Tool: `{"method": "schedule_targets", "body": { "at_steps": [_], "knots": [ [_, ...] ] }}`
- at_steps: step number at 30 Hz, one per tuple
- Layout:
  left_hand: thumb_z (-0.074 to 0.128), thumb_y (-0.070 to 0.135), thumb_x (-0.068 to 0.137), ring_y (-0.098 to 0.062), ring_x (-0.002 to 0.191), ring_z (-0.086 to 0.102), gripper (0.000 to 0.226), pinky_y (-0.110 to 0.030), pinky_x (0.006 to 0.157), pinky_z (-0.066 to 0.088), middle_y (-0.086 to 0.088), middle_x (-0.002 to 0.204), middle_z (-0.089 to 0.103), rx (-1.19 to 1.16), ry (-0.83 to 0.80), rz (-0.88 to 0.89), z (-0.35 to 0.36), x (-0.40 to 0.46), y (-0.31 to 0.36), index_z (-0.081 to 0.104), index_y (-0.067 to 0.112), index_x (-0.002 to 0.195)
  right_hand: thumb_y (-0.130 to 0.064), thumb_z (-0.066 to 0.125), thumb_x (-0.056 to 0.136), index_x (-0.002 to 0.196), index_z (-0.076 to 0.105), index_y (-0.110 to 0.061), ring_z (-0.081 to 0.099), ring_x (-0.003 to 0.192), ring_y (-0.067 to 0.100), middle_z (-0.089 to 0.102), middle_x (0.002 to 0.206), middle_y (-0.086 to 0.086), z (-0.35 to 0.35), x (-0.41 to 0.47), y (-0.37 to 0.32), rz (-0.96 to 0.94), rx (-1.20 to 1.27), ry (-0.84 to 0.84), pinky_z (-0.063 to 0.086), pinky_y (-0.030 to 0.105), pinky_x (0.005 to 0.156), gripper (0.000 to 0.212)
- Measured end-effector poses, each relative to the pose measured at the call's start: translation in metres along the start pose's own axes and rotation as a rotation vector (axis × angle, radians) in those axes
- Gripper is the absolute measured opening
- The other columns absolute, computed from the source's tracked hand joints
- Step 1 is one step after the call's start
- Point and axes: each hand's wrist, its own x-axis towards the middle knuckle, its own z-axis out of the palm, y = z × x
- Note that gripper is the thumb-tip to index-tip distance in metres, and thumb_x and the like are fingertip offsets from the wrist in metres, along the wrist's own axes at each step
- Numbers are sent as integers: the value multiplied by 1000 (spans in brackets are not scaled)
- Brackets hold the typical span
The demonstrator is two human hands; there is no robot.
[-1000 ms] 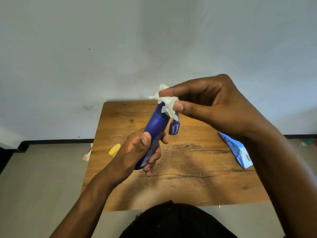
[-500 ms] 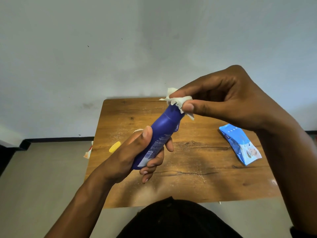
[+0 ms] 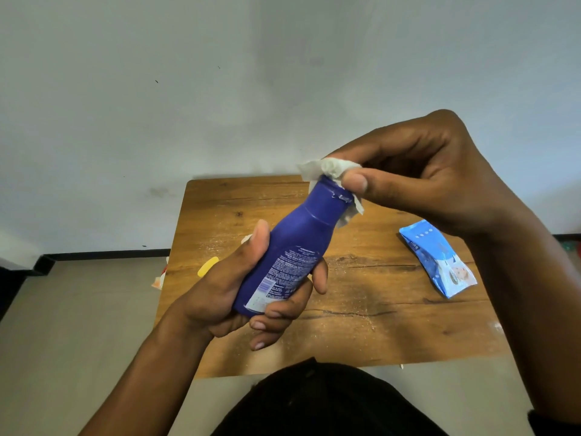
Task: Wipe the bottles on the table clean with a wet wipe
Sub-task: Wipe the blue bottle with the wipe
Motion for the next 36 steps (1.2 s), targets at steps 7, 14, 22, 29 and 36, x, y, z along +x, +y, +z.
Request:
{"method": "schedule_targets", "body": {
  "at_steps": [7, 14, 22, 29, 36],
  "knots": [
    [54, 70, 94, -18, 43, 33, 76, -33, 39, 35, -16, 65, 33, -39, 2, -9, 1, 1, -3, 56, -3, 115, -8, 73, 92, 117, 74, -8, 78, 88, 19, 80, 105, 6, -1, -1, -2, 13, 8, 4, 61, 28, 77, 26],
    [49, 71, 95, -21, 44, 32, 75, -31, 40, 37, -18, 65, 32, 16, 50, -12, 2, -1, 1, 56, -1, 116, -11, 72, 91, 120, 70, -10, 78, 86, 21, 79, 102, 7, 3, 1, -1, 8, -65, 42, 62, 27, 75, 29],
    [39, 75, 93, -15, 43, 46, 78, -28, 44, 50, -13, 66, 39, 93, 327, 157, 4, 8, 4, 55, 1, 113, -17, 59, 108, 96, 77, -13, 75, 77, 23, 79, 86, -1, 17, 7, 7, 104, -100, 593, 62, 45, 71, 22],
    [23, 75, 95, -23, 51, 60, 84, -36, 54, 57, -20, 75, 56, 47, 452, 244, 5, 16, 4, 60, 4, 121, -8, 70, 99, 132, 56, -11, 73, 100, 10, 74, 112, -2, 65, 2, 4, 14, -398, 622, 56, 26, 78, 36],
    [29, 70, 101, -24, 88, 70, 75, -41, 83, 55, -12, 96, 68, -27, 803, 397, 8, 30, 7, 69, 10, 123, -4, 70, 97, 113, 77, 0, 66, 102, 30, 71, 114, 17, 125, -21, 33, -139, -700, 395, 54, 36, 86, 18]
  ]
}}
